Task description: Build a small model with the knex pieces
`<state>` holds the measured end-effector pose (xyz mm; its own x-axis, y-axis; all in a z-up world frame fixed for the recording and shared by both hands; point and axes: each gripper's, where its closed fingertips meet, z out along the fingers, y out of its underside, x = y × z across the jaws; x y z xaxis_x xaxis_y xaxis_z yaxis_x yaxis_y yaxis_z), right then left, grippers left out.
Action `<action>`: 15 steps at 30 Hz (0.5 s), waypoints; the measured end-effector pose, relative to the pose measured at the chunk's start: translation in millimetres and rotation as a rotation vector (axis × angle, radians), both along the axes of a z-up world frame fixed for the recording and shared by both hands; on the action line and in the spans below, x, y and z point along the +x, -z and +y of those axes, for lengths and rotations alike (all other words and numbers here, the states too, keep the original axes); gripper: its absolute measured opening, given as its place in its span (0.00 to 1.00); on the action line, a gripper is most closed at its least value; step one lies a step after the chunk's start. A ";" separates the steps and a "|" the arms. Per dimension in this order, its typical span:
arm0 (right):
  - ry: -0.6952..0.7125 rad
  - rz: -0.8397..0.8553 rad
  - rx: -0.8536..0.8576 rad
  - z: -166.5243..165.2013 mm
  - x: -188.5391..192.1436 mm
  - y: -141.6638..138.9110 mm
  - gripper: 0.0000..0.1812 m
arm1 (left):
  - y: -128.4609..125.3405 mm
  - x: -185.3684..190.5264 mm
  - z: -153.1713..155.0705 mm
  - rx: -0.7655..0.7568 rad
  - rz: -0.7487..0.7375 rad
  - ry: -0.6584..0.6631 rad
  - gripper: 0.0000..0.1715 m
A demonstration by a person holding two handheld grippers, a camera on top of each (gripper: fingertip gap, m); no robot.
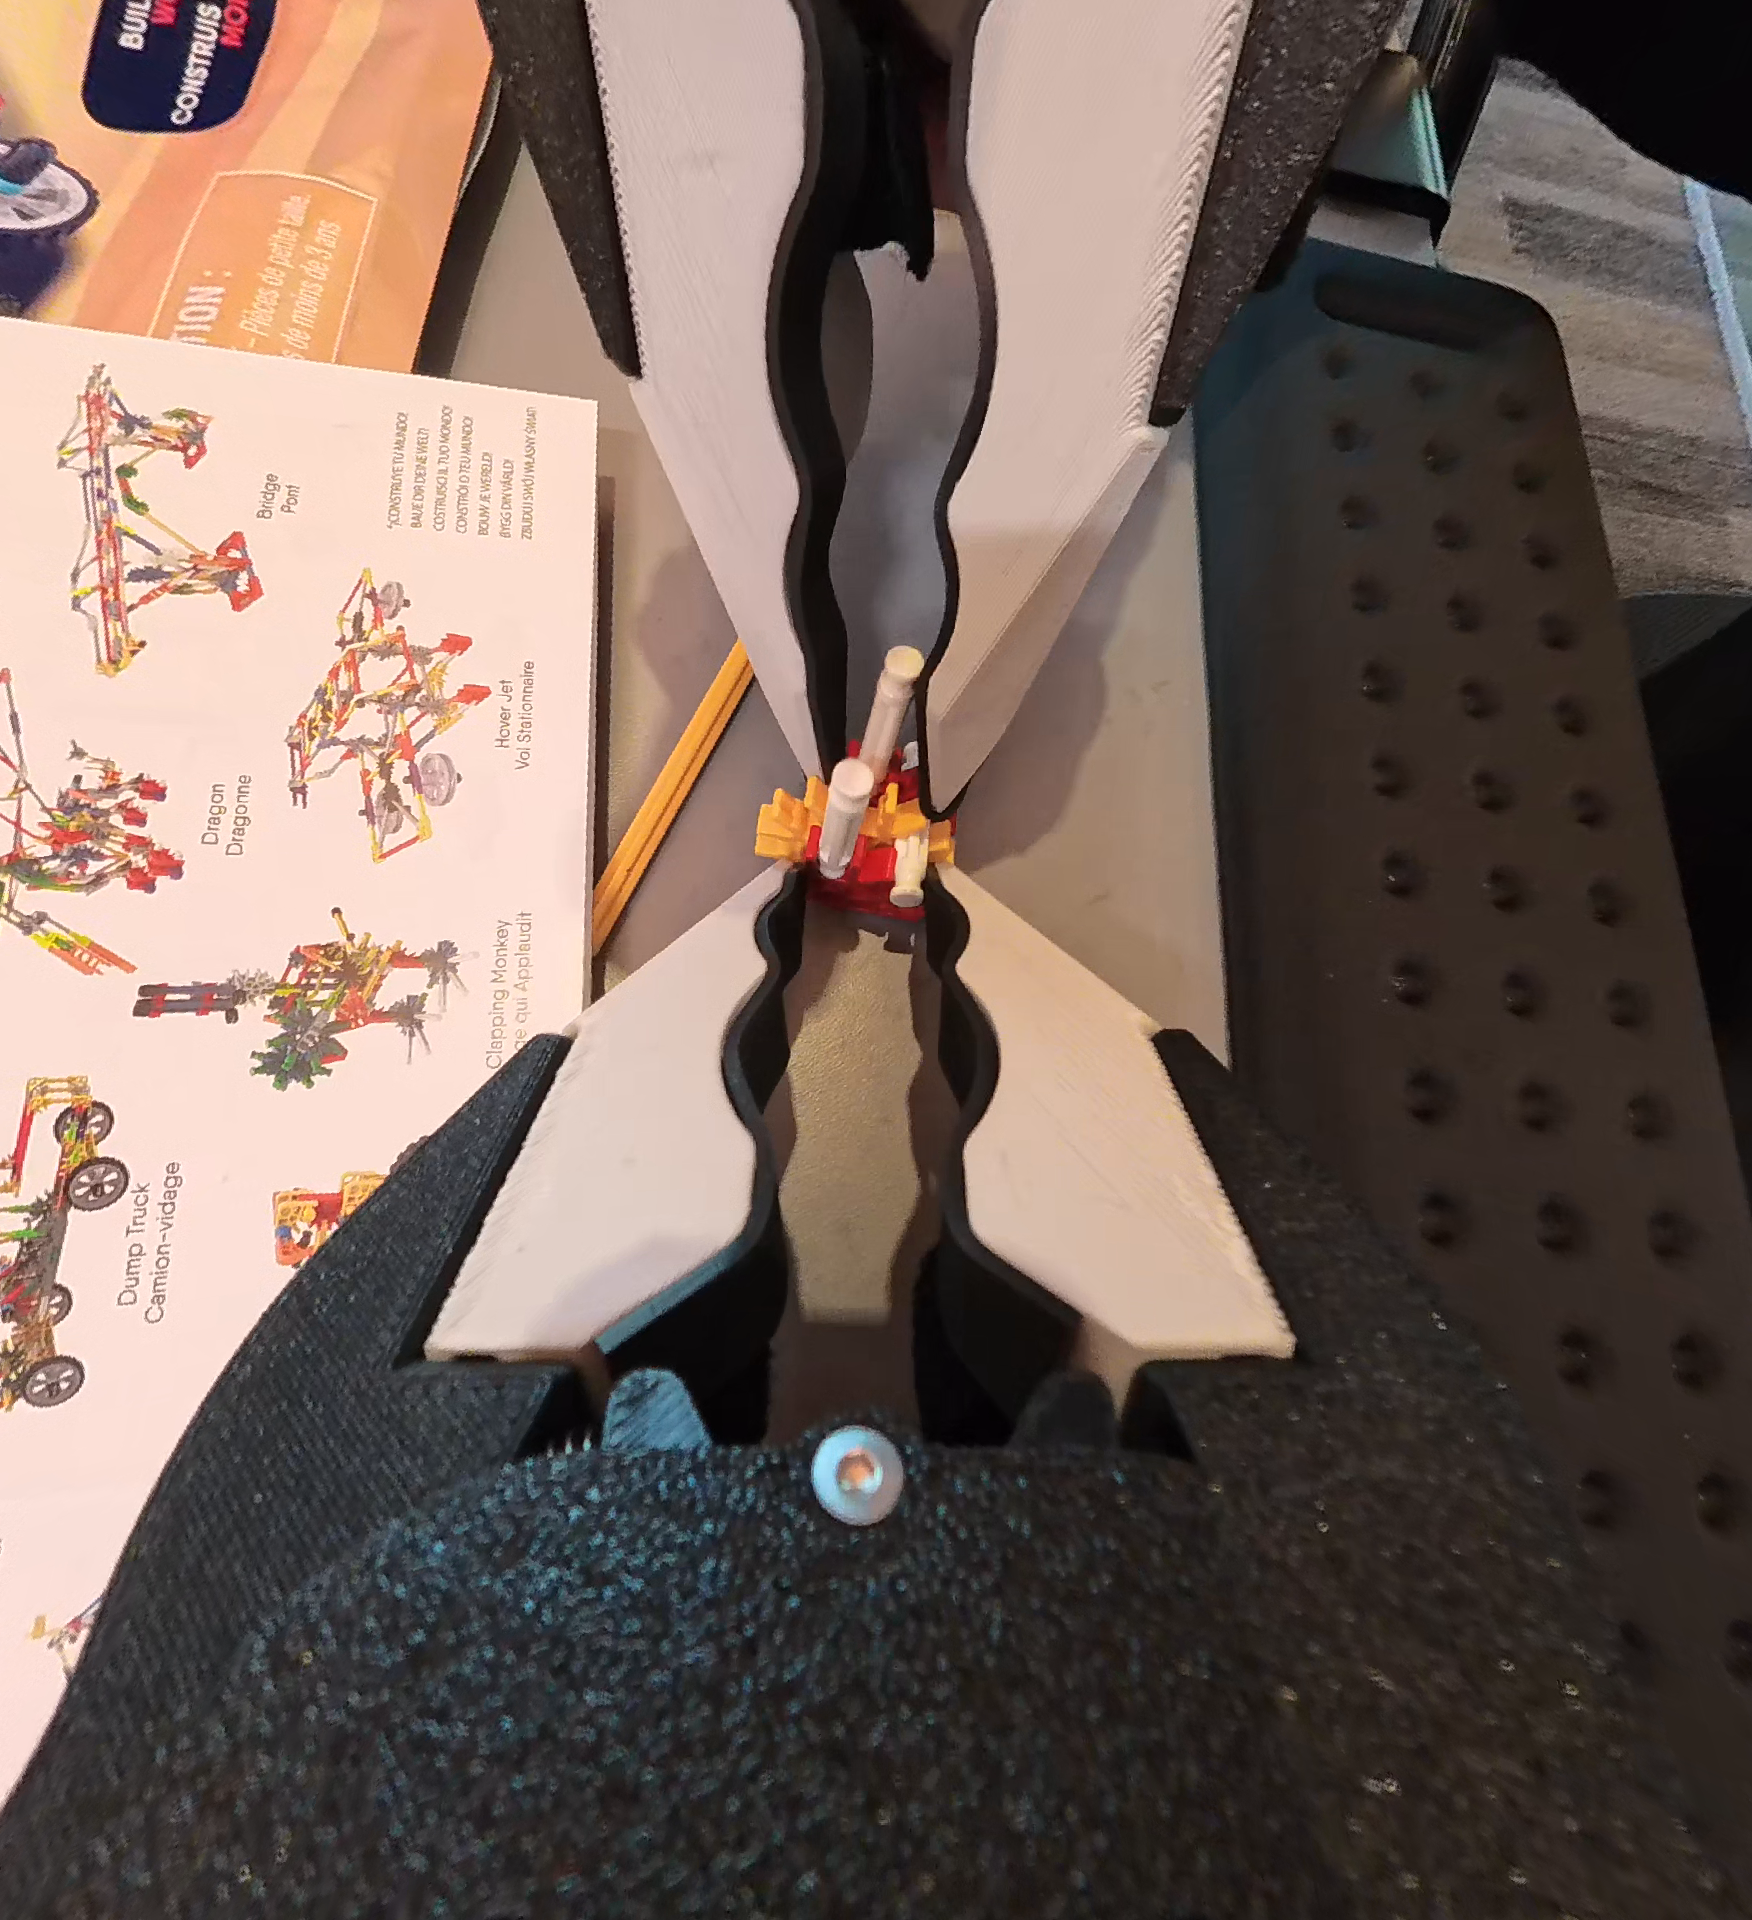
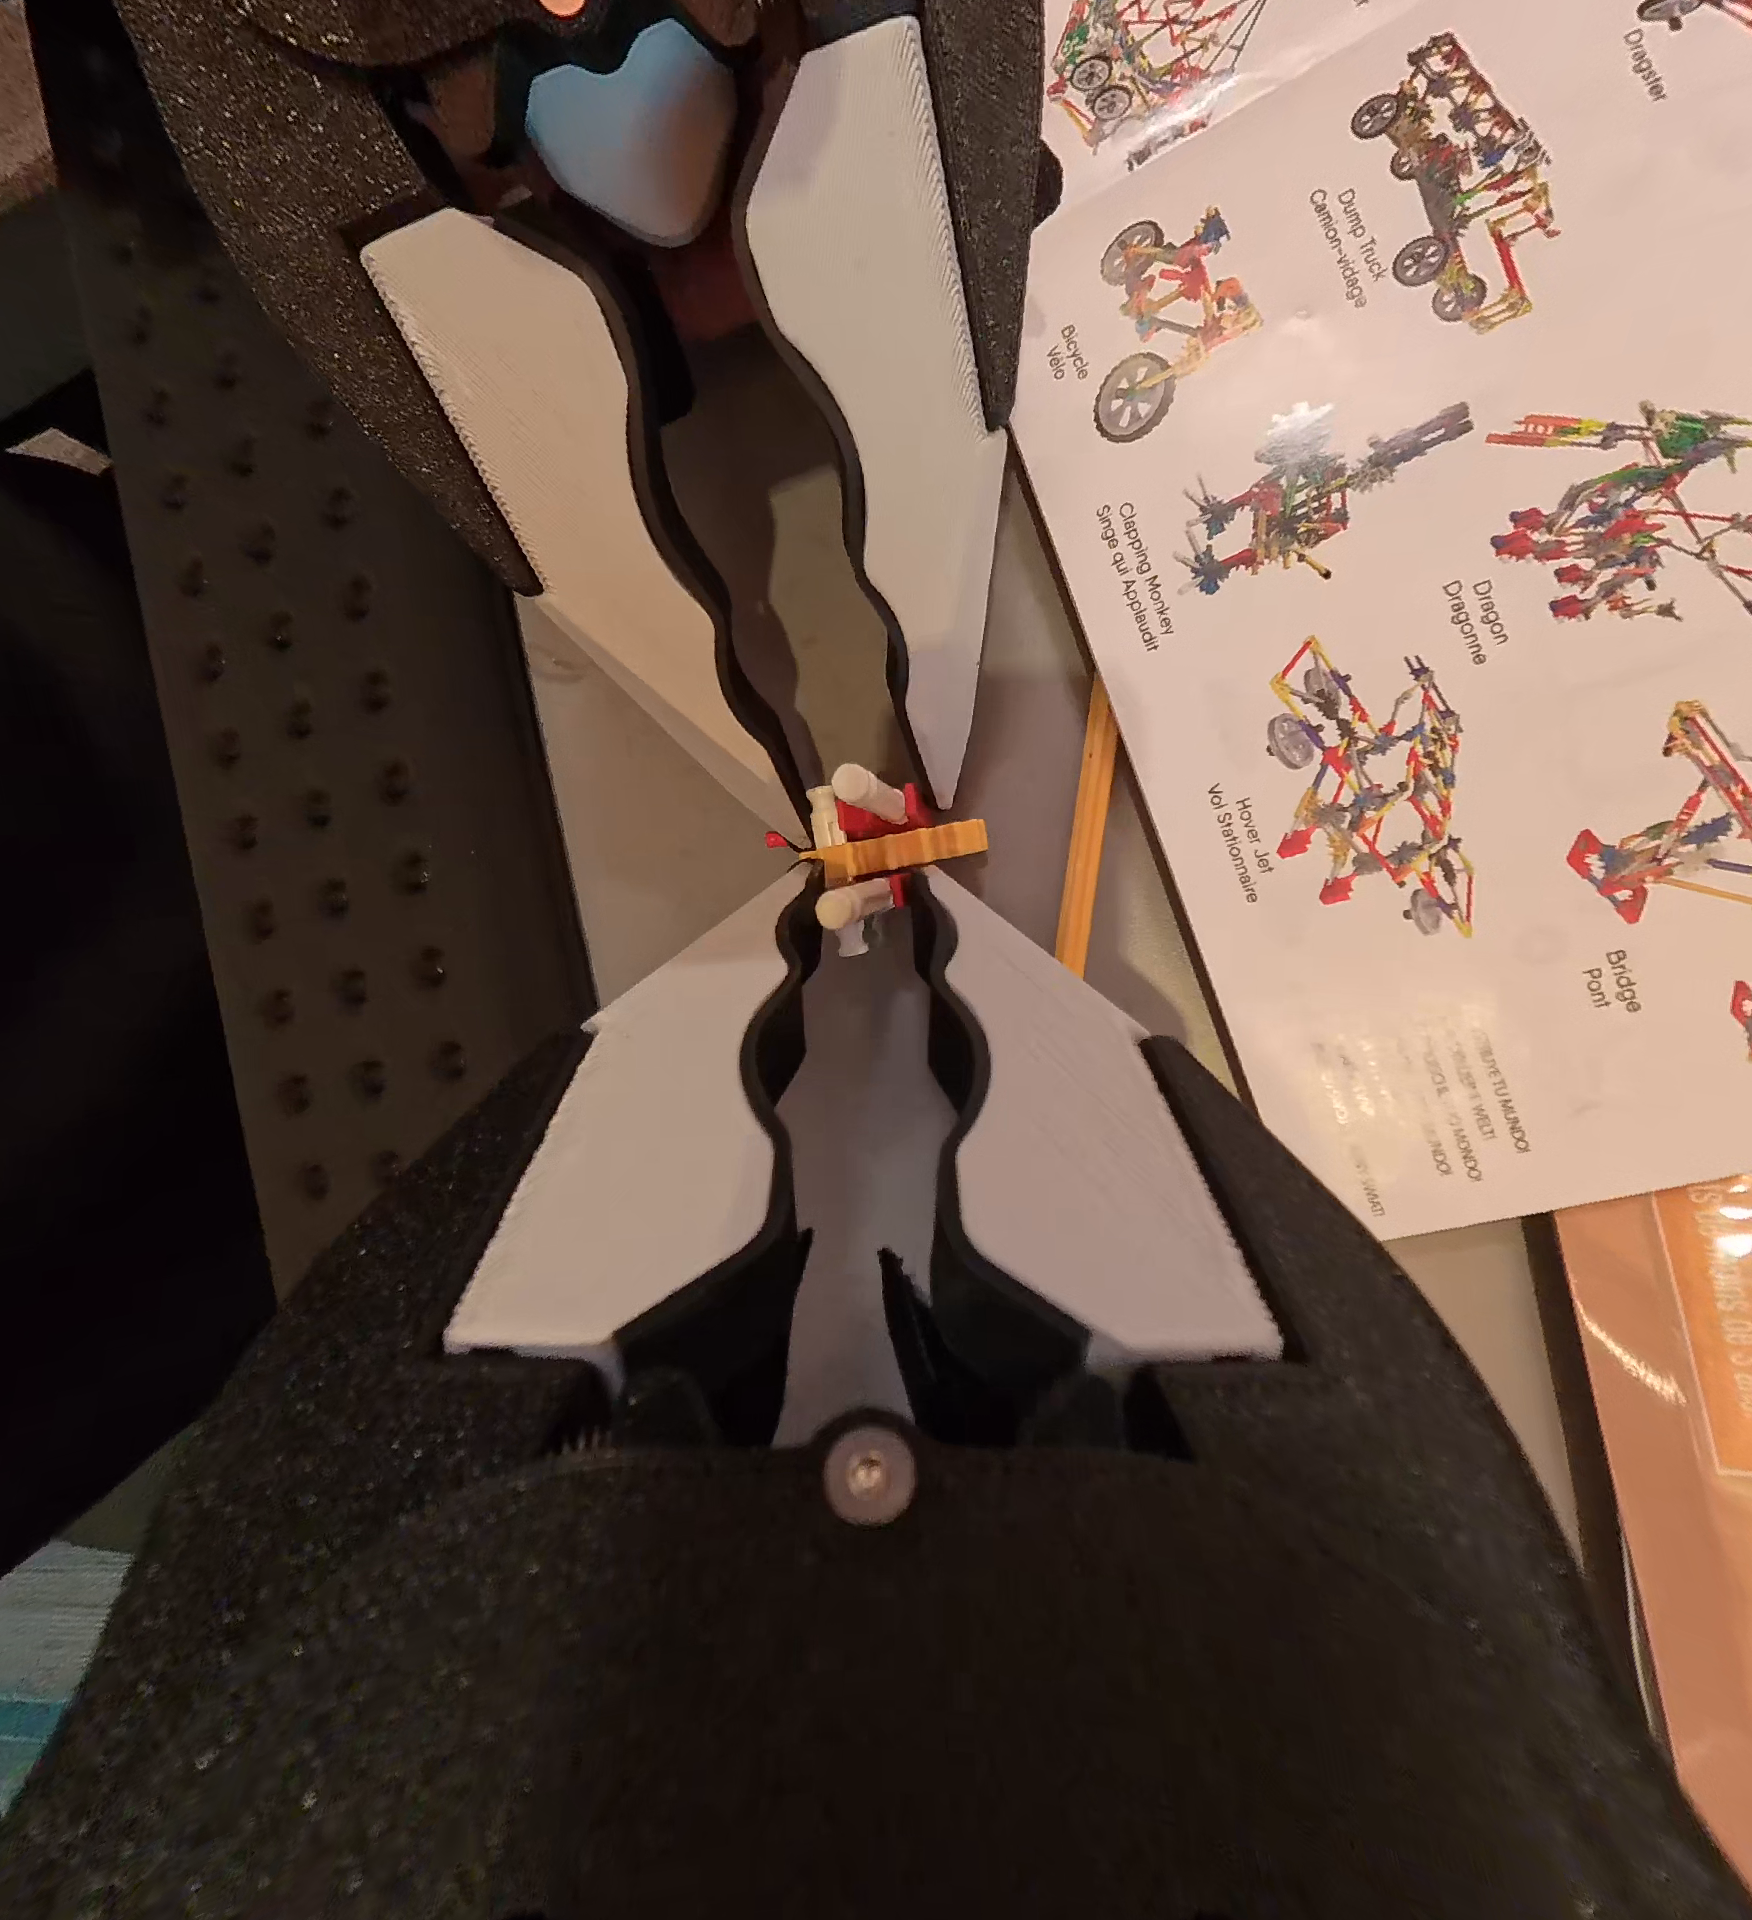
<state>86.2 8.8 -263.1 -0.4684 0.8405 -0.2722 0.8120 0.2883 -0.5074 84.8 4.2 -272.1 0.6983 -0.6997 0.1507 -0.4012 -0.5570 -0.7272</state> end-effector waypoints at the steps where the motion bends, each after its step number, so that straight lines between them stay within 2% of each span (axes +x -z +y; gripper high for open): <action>1: 0.000 -0.001 0.002 0.0 -0.1 0.1 0.09 | -0.1 -0.2 0.1 -0.003 -0.003 -0.001 0.11; 6: 0.005 -0.012 -0.004 0.5 -0.9 1.2 0.09 | -1.9 0.3 -0.9 -0.025 -0.043 0.007 0.16; 15: -0.002 -0.033 -0.002 0.6 -1.5 1.2 0.09 | -3.4 -0.2 -1.3 -0.078 -0.097 0.018 0.16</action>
<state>84.8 9.4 -264.3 -0.4613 0.8389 -0.2888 0.8276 0.2895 -0.4809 84.6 2.9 -268.7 0.6653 -0.6955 0.2714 -0.3412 -0.6067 -0.7180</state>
